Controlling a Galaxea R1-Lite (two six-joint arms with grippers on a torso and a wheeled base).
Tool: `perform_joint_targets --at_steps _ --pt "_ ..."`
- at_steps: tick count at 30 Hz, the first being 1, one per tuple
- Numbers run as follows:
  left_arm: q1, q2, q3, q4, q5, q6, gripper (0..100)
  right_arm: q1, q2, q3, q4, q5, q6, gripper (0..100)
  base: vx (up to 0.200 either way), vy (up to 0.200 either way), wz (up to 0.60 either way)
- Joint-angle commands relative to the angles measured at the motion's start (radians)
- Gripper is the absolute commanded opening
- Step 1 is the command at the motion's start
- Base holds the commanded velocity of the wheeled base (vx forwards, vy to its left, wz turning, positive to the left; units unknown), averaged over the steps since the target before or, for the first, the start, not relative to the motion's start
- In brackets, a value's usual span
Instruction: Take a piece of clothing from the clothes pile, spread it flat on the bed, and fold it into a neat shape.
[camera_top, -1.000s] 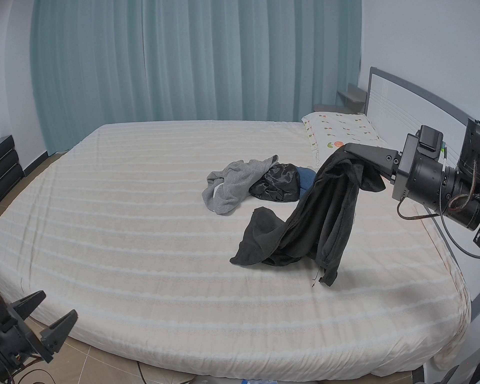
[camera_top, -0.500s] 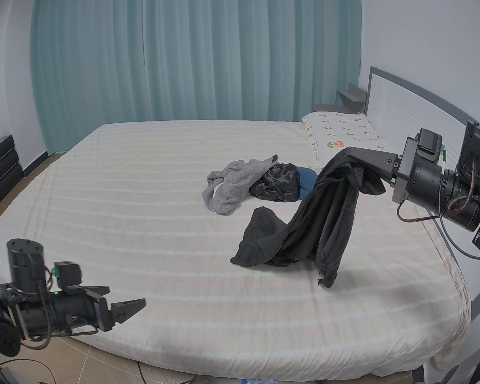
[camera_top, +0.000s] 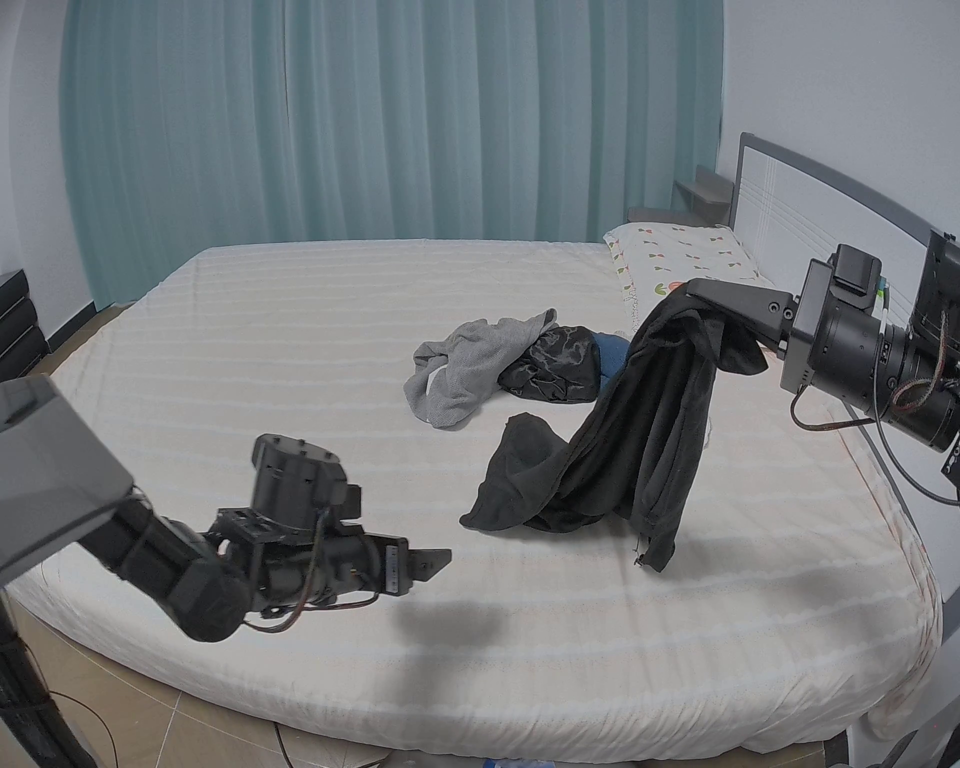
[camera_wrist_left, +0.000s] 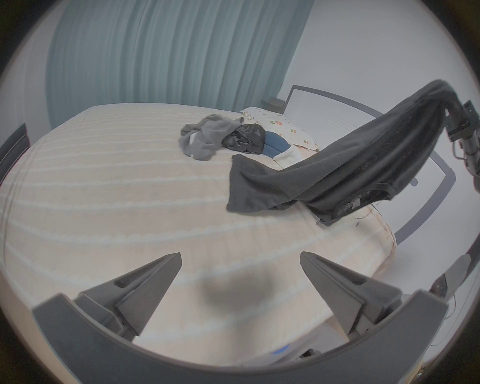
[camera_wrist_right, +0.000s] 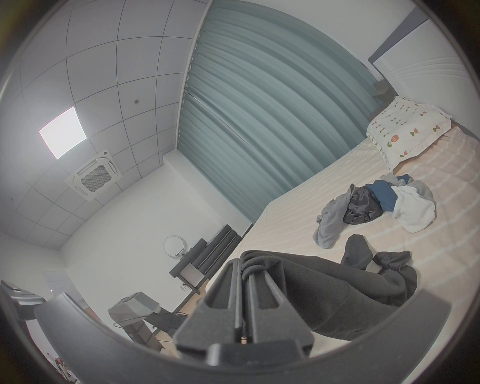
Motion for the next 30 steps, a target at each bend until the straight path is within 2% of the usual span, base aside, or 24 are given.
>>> perform_joint_targets --at_steps 1,6,8,9,19,27,28,30 --pt "-0.037 0.198 -0.155 -0.01 0.011 -0.001 100 0.001 0.007 -0.017 0.0 -0.004 -0.001 0 0.0 0.0 0.0" --pt "-0.037 0.29 -0.278 -0.001 0.012 -0.001 100 0.002 0.007 -0.048 0.0 -0.008 -0.001 0 0.0 0.0 0.0" --pt "-0.037 0.293 -0.281 -0.001 0.012 -0.001 100 0.002 0.007 -0.048 0.0 -0.01 -0.001 0 0.0 0.0 0.0" --pt "-0.037 0.34 -0.341 0.001 0.012 -0.001 100 0.004 0.005 -0.047 0.0 -0.008 -0.001 0 0.0 0.0 0.0" --pt "-0.021 0.497 -0.554 0.004 0.026 -0.006 100 0.004 0.005 -0.033 0.0 -0.004 -0.001 0 0.0 0.0 0.0" --pt "-0.017 0.584 -0.709 0.067 0.034 -0.011 100 0.001 0.008 -0.034 0.0 -0.002 0.0 0 0.0 0.0 0.0" --pt "-0.017 0.59 -0.721 0.071 0.034 -0.012 0 0.001 0.007 -0.034 0.0 -0.002 0.0 0 0.0 0.0 0.0" --pt "-0.017 0.596 -0.729 0.074 0.034 -0.017 0 0.001 0.007 -0.034 0.0 -0.002 0.0 0 0.0 0.0 0.0"
